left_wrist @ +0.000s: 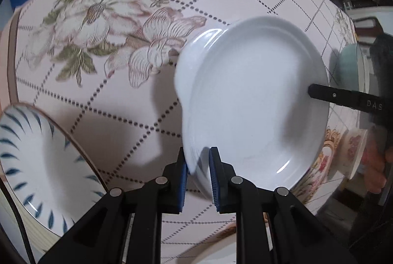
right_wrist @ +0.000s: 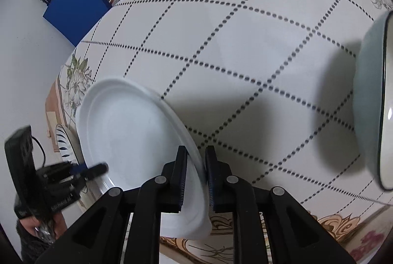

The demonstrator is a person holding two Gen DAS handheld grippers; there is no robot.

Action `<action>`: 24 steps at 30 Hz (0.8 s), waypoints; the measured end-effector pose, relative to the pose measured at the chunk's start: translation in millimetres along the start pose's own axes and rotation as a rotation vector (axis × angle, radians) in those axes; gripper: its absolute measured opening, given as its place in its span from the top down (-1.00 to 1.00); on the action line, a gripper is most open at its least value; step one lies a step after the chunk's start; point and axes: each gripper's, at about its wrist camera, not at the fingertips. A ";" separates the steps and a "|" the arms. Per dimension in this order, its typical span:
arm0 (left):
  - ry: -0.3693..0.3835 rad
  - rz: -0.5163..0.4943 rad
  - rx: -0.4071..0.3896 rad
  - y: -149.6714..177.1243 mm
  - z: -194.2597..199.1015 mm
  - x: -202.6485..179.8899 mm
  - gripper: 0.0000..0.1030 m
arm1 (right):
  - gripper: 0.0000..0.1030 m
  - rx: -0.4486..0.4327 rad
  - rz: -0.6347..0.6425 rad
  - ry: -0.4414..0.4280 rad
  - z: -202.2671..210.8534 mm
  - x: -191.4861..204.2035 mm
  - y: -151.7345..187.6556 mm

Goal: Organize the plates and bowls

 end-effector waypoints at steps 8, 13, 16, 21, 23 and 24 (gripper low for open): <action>0.077 0.116 -0.061 -36.3 27.3 41.0 0.18 | -0.15 -0.027 -0.182 -0.220 13.5 -39.2 47.7; 0.175 0.179 -0.040 -69.5 20.3 52.6 -0.13 | -0.18 -0.024 -0.301 -0.364 -7.8 -53.6 75.8; 0.183 0.130 -0.018 -83.7 14.0 42.5 -0.20 | -0.23 -0.028 -0.327 -0.409 -16.6 -58.2 84.9; 0.161 0.029 0.000 -101.3 8.9 16.9 -0.21 | -0.24 -0.047 -0.330 -0.486 -22.6 -55.9 89.1; 0.131 -0.014 0.003 -102.9 6.7 5.9 -0.21 | -0.25 -0.042 -0.329 -0.496 -32.5 -44.1 86.2; 0.107 -0.041 0.004 -103.3 5.6 -0.6 -0.20 | -0.25 -0.041 -0.322 -0.485 -34.1 -38.4 81.6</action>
Point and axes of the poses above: each gripper's, at about its wrist camera, not at the fingertips, and z roughly against the way its jaws point, x to its left, y to its underside, and after that the axes turned 3 degrees about -x, right-handed
